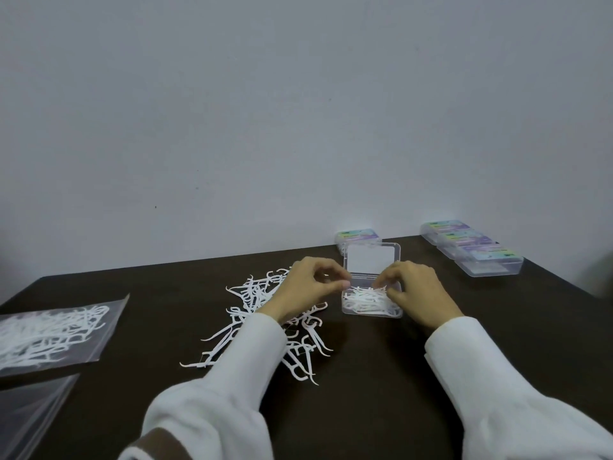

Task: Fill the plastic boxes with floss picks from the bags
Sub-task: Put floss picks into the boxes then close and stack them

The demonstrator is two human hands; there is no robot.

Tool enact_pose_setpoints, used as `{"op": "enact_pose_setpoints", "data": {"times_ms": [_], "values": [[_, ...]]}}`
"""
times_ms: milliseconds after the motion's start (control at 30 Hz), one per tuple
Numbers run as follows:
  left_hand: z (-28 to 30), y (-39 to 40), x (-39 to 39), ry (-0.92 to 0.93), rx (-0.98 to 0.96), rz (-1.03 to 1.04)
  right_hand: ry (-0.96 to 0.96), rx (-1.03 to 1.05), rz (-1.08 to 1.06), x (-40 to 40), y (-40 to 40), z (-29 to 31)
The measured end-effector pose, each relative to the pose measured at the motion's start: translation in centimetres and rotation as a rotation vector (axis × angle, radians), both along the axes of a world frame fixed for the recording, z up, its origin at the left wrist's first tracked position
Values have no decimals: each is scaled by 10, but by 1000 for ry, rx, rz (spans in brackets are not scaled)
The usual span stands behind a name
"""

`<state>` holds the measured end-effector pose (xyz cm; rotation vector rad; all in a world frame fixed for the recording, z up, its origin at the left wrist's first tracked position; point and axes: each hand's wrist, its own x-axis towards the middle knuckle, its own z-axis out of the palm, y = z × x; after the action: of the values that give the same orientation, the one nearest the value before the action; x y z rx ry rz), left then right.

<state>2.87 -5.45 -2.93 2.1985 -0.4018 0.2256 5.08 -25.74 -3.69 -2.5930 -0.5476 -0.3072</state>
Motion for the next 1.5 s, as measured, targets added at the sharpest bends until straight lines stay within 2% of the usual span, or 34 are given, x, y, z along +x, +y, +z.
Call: {"op": "enact_pose_setpoints", "data": {"times_ms": [200, 400, 500, 567, 733, 833, 1067, 1300, 1500], "values": [[6, 18, -18, 30, -21, 35, -73, 47, 132, -15, 19, 6], [-9, 48, -46, 83, -8, 109, 16, 11, 316, -45, 54, 2], [-10, 72, -63, 91, 55, 175, 104, -146, 297, -57, 73, -8], [-8, 87, -72, 125, 137, 195, 75, -220, 303, -63, 81, -14], [-14, 120, -81, 353, 285, 235, 94, -231, 313, -58, 106, -16], [-21, 122, -77, 396, 284, 259, 25, -184, 287, -52, 114, -16], [-25, 111, -77, 183, 183, 301, -109, -102, 293, -49, 112, -17], [-22, 104, -79, 2, 333, 341, -5, 53, 351, -44, 107, -17], [-17, 98, -83, -95, 338, 389, 10, 143, 373, -40, 103, -14]]}}
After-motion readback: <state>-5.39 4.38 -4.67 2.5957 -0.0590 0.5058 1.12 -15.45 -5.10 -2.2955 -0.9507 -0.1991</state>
